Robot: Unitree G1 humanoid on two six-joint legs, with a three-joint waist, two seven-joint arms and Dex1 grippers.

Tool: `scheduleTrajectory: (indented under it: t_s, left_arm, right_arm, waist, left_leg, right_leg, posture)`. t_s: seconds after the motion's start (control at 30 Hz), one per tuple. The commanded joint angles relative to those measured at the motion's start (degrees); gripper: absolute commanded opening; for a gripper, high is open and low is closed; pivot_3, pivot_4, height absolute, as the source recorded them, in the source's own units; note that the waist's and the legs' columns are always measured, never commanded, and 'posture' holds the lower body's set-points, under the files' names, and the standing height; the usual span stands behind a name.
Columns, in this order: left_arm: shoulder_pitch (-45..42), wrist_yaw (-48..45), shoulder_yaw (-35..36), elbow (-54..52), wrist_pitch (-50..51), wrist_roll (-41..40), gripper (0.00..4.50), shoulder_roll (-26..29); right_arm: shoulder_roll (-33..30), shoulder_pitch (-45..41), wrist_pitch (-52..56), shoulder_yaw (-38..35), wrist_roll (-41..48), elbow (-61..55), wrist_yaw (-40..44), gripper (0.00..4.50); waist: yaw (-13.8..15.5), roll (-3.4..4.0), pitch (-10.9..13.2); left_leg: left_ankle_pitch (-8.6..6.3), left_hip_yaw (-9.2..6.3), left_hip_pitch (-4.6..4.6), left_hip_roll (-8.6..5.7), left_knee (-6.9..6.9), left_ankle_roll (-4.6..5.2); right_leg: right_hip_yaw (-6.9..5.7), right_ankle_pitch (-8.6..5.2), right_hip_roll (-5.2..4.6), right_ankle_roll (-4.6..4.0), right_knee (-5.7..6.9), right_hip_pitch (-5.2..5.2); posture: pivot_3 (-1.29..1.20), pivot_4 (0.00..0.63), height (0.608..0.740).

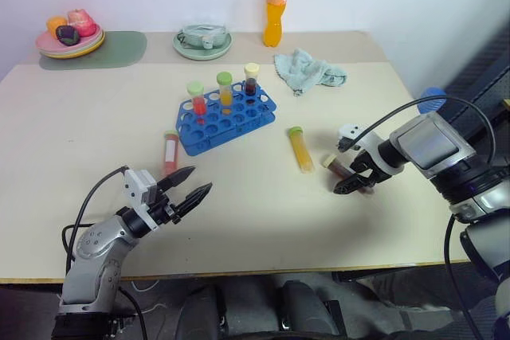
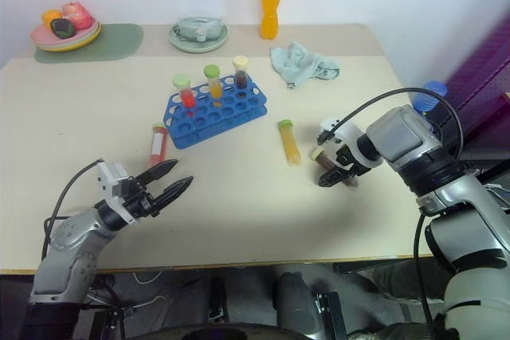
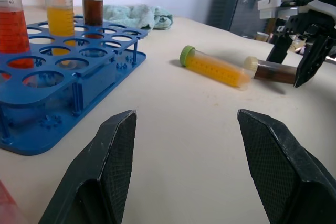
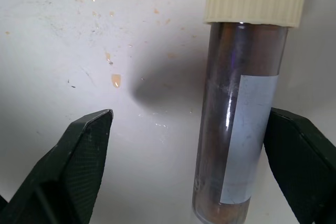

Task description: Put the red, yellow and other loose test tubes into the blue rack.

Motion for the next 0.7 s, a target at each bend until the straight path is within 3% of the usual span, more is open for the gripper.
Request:
scheduleTrajectory:
  t_s: [0.03, 0.53, 0.7]
  left_arm:
    - [0.2, 0.0, 0.0, -1.0, -0.6, -0.3, 3.14, -0.2]
    - [1.4, 1.4, -1.5, -2.7, 0.5, -0.2, 3.14, -1.3]
    - [1.8, 1.9, -1.7, -3.3, 0.8, -0.3, 3.14, -1.3]
  right_arm:
    - [0.8, -0.5, 0.0, 2.2, -1.3, 2.2, -1.0, 4.48]
    - [3.1, -4.4, 1.1, 6.8, -3.2, 8.3, -0.8, 4.48]
    - [3.9, -5.1, 0.0, 7.8, -3.8, 10.1, -0.5, 4.48]
  waist:
    - [0.0, 0.00, 0.0]
    - [-0.2, 0.00, 0.0]
    - [-0.2, 0.00, 0.0]
  left_leg:
    - [0.00, 0.01, 0.00, 0.00, 0.00, 0.00]
    - [-0.15, 0.01, 0.13, -0.01, -0.14, -0.17]
    - [-0.17, 0.01, 0.24, 0.02, -0.29, -0.19]
  right_leg:
    - [0.00, 0.00, -0.01, 0.00, 0.00, 0.00]
    - [-0.04, 0.03, -0.23, -0.16, -0.26, -0.01]
    - [-0.69, 0.26, -0.50, -0.56, -0.63, 0.10]
  posture:
    - [0.00, 0.150, 0.740]
    - [0.00, 0.150, 0.740]
    - [0.00, 0.150, 0.740]
